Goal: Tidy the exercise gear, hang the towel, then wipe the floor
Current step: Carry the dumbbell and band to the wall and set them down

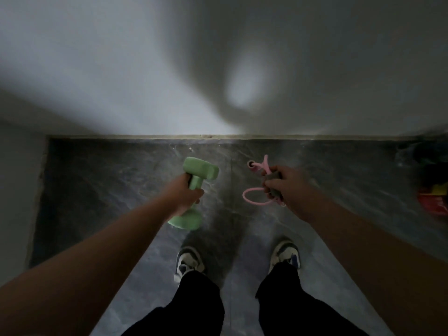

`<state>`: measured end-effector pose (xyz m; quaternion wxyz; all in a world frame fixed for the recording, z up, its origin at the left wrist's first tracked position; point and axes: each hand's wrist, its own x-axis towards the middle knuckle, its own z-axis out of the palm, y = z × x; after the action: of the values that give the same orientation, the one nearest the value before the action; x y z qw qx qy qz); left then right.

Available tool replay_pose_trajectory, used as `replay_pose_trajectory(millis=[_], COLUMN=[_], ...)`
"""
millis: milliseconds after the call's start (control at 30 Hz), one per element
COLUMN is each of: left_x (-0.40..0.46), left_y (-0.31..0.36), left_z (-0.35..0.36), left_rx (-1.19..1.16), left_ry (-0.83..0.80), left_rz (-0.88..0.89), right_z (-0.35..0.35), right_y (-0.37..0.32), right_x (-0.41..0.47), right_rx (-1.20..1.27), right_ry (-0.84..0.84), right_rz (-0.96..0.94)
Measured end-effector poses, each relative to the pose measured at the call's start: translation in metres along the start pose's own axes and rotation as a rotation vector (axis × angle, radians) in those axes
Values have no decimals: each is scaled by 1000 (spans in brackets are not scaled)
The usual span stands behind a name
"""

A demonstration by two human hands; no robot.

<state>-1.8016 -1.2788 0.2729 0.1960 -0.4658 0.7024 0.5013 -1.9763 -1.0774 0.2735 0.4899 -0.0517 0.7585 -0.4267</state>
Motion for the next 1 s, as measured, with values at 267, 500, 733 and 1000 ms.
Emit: replay_pose_trajectory(millis=[267, 500, 733, 1000], left_x=[202, 288, 282, 308], left_y=[-55, -81, -81, -77], left_z=[62, 78, 92, 111], left_rx=[404, 805, 889, 831], left_ry=[-50, 51, 94, 45], left_rz=[207, 290, 330, 352], right_z=[4, -5, -50, -52], right_y=[88, 129, 194, 206], right_x=[190, 263, 270, 265], right_rx=[-598, -881, -1137, -686], right_ry=[-143, -50, 141, 229], right_rz=[-262, -636, -298, -349])
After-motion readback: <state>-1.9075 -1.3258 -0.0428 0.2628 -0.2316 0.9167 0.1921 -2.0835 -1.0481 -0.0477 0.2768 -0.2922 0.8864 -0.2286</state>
